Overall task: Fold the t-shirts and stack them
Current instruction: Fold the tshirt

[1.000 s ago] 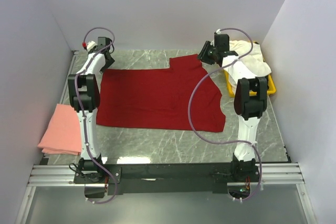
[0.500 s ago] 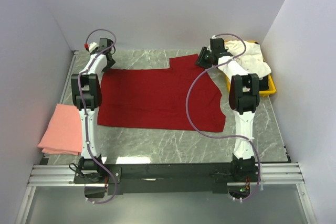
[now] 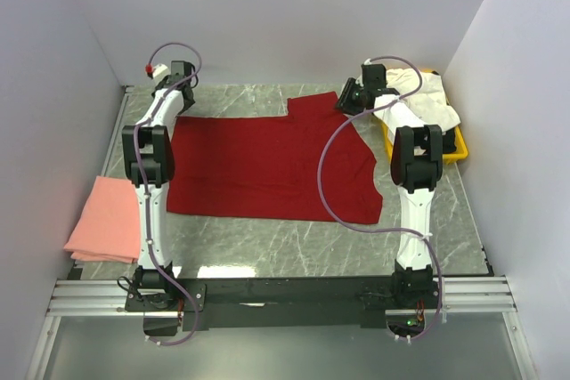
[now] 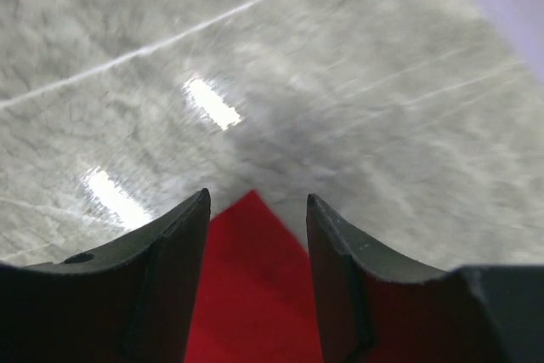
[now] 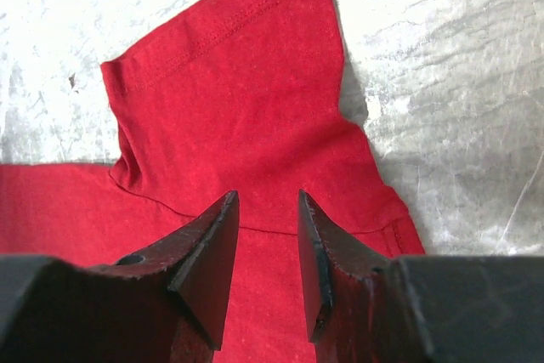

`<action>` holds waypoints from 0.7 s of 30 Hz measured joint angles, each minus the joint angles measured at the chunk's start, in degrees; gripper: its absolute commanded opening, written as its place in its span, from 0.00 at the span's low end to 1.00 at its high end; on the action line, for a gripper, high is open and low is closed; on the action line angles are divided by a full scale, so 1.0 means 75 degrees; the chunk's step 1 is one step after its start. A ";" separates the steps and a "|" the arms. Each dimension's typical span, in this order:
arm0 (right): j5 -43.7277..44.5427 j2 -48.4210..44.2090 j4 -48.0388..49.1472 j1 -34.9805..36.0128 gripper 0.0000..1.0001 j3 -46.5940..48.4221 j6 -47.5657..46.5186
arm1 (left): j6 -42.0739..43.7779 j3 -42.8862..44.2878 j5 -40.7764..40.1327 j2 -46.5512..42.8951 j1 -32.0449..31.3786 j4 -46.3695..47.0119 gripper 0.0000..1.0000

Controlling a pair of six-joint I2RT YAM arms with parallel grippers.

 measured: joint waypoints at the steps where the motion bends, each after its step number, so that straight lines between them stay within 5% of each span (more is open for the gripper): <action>1: -0.0015 0.0006 0.0000 -0.0015 0.41 0.0020 0.0003 | 0.0082 0.0108 -0.0052 0.0006 -0.0047 0.0006 0.54; 21: -0.0309 0.0344 -0.0125 -0.0079 0.40 0.0309 0.0090 | 0.0510 0.0408 -0.0154 0.0458 -0.0286 -0.0146 0.50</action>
